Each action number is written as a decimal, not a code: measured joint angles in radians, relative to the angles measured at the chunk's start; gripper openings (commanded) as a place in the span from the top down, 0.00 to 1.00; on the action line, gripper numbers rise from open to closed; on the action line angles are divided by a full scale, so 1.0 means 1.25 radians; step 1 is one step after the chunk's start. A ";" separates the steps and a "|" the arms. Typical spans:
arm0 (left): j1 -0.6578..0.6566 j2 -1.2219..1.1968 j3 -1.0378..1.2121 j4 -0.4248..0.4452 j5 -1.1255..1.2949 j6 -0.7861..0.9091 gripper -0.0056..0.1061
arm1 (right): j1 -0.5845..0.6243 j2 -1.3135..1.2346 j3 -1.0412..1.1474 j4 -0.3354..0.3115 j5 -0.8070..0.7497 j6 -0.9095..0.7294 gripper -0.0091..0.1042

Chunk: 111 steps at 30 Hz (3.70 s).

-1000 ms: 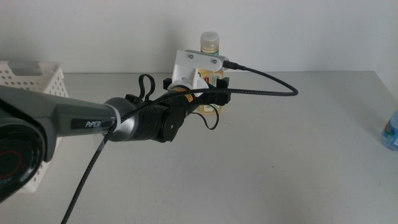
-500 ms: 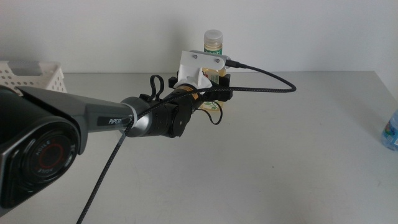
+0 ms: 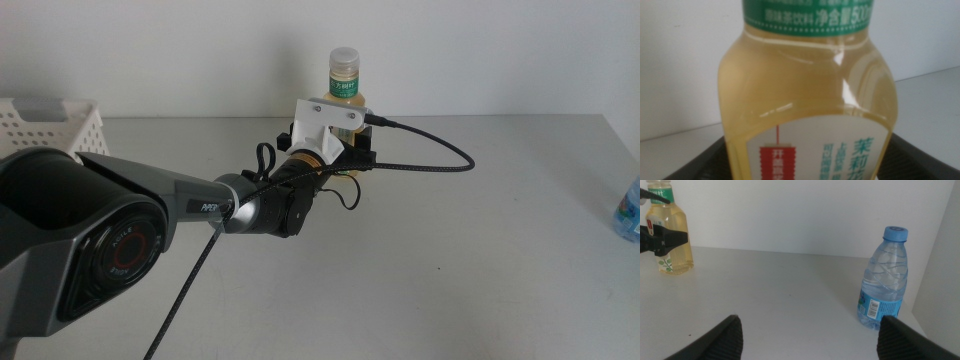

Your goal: Use arms to grab the bottles and put them into the dustbin to the left of the table.

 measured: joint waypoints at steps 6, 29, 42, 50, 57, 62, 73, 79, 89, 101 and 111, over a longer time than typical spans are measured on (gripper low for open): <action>0.000 0.013 0.000 0.003 -0.031 0.000 0.13 | 0.000 0.000 0.000 0.000 0.000 0.000 0.09; -0.001 -0.050 0.045 0.028 0.007 -0.003 0.97 | 0.000 0.000 0.000 0.000 0.000 0.000 0.09; 0.091 -0.444 0.104 0.021 0.700 -0.002 0.97 | 0.000 0.000 0.000 0.000 0.000 0.000 0.09; 0.257 -0.492 -0.077 0.025 1.214 -0.002 0.97 | 0.000 0.000 0.000 0.000 0.000 0.000 0.09; 0.401 -0.499 -0.286 0.071 1.491 0.064 0.97 | 0.000 0.000 0.000 0.000 0.000 0.000 0.09; 0.489 -0.500 -0.346 0.109 1.554 0.084 0.97 | 0.000 0.000 0.000 0.000 0.000 0.000 0.09; 0.646 -0.447 -0.350 0.166 1.574 0.131 0.97 | 0.000 0.000 0.000 0.000 0.000 0.000 0.09; 0.656 -0.368 -0.327 0.179 1.567 0.131 0.97 | 0.000 0.000 0.000 0.000 0.000 0.000 0.09; 0.656 -0.255 -0.255 0.195 1.544 0.130 0.96 | 0.000 0.000 0.000 0.000 0.000 0.000 0.09; 0.656 -0.217 -0.249 0.161 1.534 0.128 0.11 | 0.000 0.000 0.000 0.000 0.000 0.000 0.09; 0.651 -0.305 -0.256 0.099 1.532 0.125 0.11 | 0.000 0.000 0.000 0.000 0.000 0.000 0.09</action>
